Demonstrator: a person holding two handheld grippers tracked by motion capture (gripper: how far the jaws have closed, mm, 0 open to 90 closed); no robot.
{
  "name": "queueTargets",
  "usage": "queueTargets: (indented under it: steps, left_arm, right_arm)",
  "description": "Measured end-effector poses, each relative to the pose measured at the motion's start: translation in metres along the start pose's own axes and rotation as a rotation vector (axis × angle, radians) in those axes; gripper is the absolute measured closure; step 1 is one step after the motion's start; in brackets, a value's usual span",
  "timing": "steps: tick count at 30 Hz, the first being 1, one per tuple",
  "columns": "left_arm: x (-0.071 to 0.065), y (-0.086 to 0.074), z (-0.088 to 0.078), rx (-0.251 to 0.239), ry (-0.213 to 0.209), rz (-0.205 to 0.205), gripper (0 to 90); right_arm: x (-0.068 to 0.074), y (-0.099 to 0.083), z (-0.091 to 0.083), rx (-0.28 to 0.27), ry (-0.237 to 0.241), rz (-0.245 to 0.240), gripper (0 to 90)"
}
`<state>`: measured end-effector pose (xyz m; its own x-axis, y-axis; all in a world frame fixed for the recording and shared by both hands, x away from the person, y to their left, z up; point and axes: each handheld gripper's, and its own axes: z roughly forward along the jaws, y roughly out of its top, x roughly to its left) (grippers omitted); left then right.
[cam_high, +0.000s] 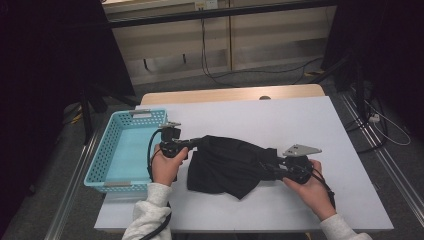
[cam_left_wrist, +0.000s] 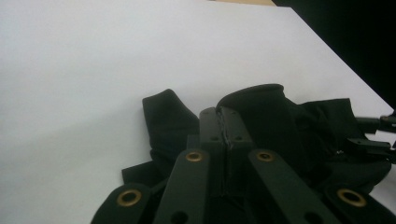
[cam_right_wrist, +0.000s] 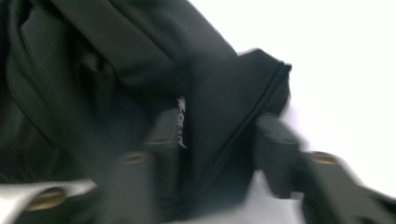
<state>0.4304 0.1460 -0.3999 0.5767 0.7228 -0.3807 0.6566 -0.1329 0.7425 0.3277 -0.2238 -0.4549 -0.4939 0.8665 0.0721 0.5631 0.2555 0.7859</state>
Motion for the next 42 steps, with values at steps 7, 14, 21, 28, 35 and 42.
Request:
queueTargets:
  steps: [7, 14, 21, 28, 35, 42]
  left_arm:
    - [0.006, 0.004, -0.010, -0.040, -0.010, -0.031, 89.6]
    - [-0.005, 0.000, 0.007, -0.012, -0.057, -0.029, 89.5]
    - [-0.008, -0.011, 0.028, 0.031, 0.001, -0.032, 89.1]
    - [-0.009, -0.013, 0.032, 0.057, -0.004, -0.021, 88.7]
    - [-0.009, -0.013, 0.034, 0.058, 0.001, -0.011, 87.2]
    - [-0.008, -0.012, 0.034, 0.047, 0.014, -0.002, 79.0]
  right_arm:
    - [-0.024, -0.004, -0.022, -0.035, -0.006, 0.022, 84.7]
    - [-0.053, -0.002, -0.055, -0.107, -0.054, 0.066, 82.9]
    - [-0.058, -0.020, -0.039, -0.006, -0.115, 0.065, 63.6]
    - [-0.057, -0.011, -0.042, -0.065, -0.149, 0.107, 51.2]
    - [-0.055, -0.009, -0.023, -0.045, -0.174, 0.108, 47.6]
    - [-0.060, -0.018, -0.016, 0.017, -0.211, 0.138, 48.8]
